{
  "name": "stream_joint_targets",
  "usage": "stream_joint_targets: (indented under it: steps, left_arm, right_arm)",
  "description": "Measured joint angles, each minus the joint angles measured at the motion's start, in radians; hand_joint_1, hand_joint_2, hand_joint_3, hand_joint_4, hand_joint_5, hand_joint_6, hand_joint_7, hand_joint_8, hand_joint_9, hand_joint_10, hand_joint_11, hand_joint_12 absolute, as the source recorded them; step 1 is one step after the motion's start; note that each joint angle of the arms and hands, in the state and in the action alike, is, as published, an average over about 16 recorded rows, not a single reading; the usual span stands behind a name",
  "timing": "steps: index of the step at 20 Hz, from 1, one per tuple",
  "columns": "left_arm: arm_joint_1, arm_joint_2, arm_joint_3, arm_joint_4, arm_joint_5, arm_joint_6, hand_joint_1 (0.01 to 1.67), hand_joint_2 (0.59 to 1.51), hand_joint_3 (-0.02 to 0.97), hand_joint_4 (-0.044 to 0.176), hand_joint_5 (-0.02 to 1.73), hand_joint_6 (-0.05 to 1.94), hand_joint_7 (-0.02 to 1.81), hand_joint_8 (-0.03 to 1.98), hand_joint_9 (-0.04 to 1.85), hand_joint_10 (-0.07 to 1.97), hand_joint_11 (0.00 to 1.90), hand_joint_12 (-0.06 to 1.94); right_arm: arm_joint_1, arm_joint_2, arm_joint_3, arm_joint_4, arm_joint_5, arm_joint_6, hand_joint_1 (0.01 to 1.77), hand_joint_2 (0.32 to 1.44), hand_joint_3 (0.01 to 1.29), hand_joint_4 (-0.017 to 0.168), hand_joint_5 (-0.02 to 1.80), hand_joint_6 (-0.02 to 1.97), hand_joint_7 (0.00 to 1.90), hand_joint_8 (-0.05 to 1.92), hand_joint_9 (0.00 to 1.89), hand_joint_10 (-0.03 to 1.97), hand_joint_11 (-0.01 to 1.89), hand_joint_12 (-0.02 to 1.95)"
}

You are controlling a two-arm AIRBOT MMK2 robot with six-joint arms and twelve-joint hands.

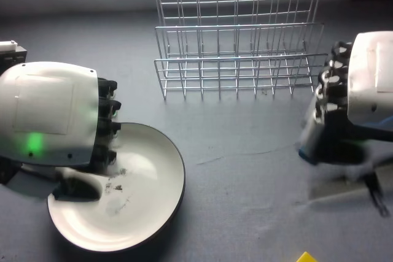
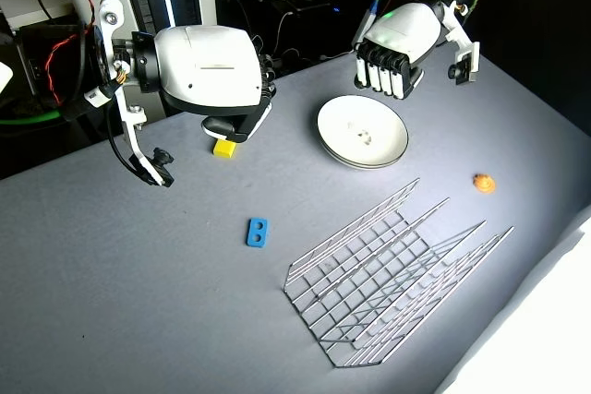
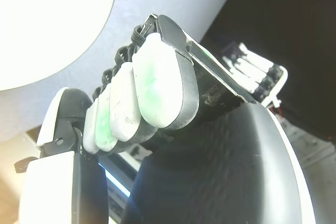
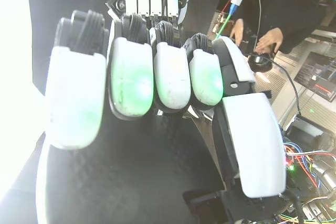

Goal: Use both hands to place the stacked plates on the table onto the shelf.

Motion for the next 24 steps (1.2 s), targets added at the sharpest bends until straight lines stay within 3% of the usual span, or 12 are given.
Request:
stream_joint_targets:
  steps: [7, 11, 14, 21, 24]
  left_arm:
    - [0.0, -0.001, 0.011, -0.013, 0.001, 0.002, 0.07, 1.029, 0.038, -0.001, 0.17, 0.19, 0.18, 0.19, 0.21, 0.19, 0.24, 0.2]
    - [0.001, -0.004, 0.022, -0.025, 0.0, 0.009, 0.02, 1.03, 0.026, 0.0, 0.03, 0.0, 0.03, 0.01, 0.04, 0.01, 0.06, 0.0]
    - [0.003, -0.008, 0.035, -0.03, -0.006, 0.01, 0.02, 1.032, 0.028, -0.002, 0.01, -0.01, 0.01, -0.01, 0.01, 0.01, 0.02, -0.01]
    - [0.008, -0.01, 0.051, 0.017, -0.041, -0.109, 0.02, 1.035, 0.028, -0.002, 0.02, -0.01, 0.02, -0.01, 0.02, 0.01, 0.02, -0.01]
    - [0.011, -0.007, 0.051, 0.042, -0.058, -0.167, 0.02, 1.036, 0.029, -0.002, 0.02, -0.01, 0.02, -0.01, 0.02, 0.01, 0.02, -0.01]
  right_arm:
    - [0.0, 0.0, 0.001, 0.018, -0.001, -0.028, 0.1, 1.04, 0.03, 0.002, 0.24, 0.29, 0.27, 0.27, 0.28, 0.28, 0.36, 0.24]
    - [0.001, 0.0, 0.002, 0.031, -0.005, -0.03, 0.31, 1.0, 0.02, -0.002, 0.06, 0.05, 0.07, 0.03, 0.07, 0.04, 0.11, 0.02]
    - [0.003, 0.0, 0.004, 0.042, -0.016, -0.028, 0.54, 0.99, 0.02, -0.002, 0.02, 0.02, 0.02, 0.02, 0.01, 0.01, 0.02, 0.0]
    - [0.008, -0.002, 0.009, 0.047, -0.058, -0.002, 1.14, 0.96, 0.02, -0.003, 0.02, 0.02, 0.02, 0.01, 0.02, 0.01, 0.02, -0.01]
    - [0.011, -0.005, 0.011, 0.04, -0.081, 0.013, 1.32, 0.97, 0.02, -0.003, 0.02, 0.02, 0.02, 0.01, 0.02, 0.01, 0.02, -0.01]
